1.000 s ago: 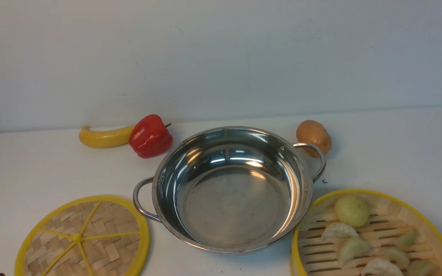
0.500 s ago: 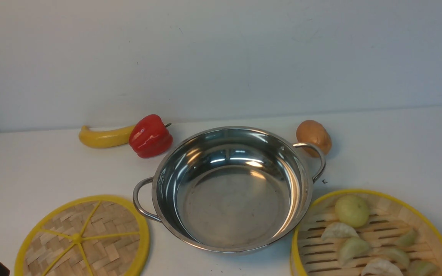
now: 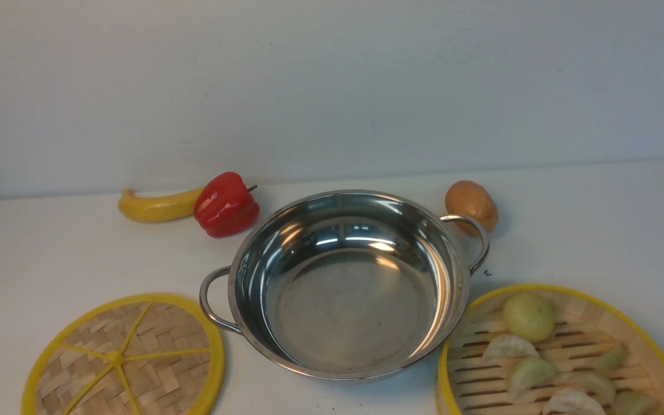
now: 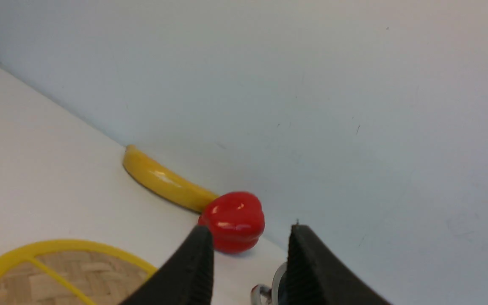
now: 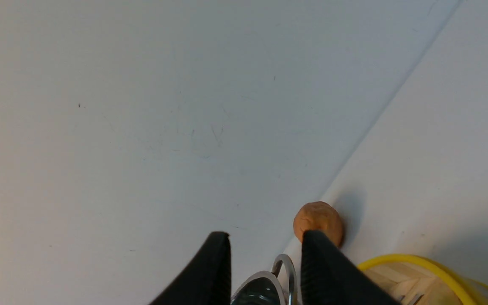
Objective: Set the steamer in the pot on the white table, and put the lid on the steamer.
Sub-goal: 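Reach for and grasp the rim of the bamboo steamer holding the buns with the right gripper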
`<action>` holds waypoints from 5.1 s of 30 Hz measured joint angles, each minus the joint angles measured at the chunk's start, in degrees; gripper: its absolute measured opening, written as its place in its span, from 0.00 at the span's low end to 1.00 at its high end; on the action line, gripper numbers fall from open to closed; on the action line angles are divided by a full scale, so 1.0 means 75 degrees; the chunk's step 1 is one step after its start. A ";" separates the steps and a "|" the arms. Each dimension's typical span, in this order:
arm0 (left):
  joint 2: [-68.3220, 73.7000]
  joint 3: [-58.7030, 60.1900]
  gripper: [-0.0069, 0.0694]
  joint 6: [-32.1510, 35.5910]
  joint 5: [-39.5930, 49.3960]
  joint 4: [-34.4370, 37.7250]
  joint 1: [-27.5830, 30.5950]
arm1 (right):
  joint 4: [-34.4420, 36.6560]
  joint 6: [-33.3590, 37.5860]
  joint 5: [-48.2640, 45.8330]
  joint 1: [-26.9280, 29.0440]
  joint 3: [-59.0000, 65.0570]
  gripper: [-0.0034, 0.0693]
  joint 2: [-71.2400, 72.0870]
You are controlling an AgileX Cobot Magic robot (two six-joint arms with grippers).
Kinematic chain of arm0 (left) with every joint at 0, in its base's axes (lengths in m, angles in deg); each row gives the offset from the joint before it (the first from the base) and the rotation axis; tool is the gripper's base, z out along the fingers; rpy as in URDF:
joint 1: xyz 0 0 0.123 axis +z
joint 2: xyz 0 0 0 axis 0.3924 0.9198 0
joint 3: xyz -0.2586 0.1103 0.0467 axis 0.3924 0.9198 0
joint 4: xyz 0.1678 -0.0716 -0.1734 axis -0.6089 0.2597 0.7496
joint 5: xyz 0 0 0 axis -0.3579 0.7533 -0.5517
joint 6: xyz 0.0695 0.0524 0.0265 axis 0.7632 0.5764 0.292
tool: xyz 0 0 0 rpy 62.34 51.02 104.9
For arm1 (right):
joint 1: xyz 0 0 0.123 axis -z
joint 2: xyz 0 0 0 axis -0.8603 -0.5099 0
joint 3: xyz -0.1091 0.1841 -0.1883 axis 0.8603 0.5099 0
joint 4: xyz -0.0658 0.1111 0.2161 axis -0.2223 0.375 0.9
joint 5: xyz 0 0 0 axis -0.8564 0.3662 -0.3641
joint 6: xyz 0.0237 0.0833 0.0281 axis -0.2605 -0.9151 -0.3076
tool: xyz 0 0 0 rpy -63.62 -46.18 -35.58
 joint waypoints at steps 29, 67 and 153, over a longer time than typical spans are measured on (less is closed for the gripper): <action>0.6130 -0.5410 0.41 0.2595 0.6978 -0.1413 0.0000 | -0.3344 0.2827 -0.6838 0.0000 -0.6003 0.39 -0.5957; 0.8296 -0.5626 0.41 0.3779 0.7032 -0.1497 0.0000 | -0.2972 0.4666 -0.4992 0.0000 -0.6068 0.39 -1.1875; 0.8296 -0.5634 0.41 0.3779 0.7008 -0.1497 0.0000 | -0.5461 0.3844 -0.7901 0.0000 -0.8549 0.15 -1.2104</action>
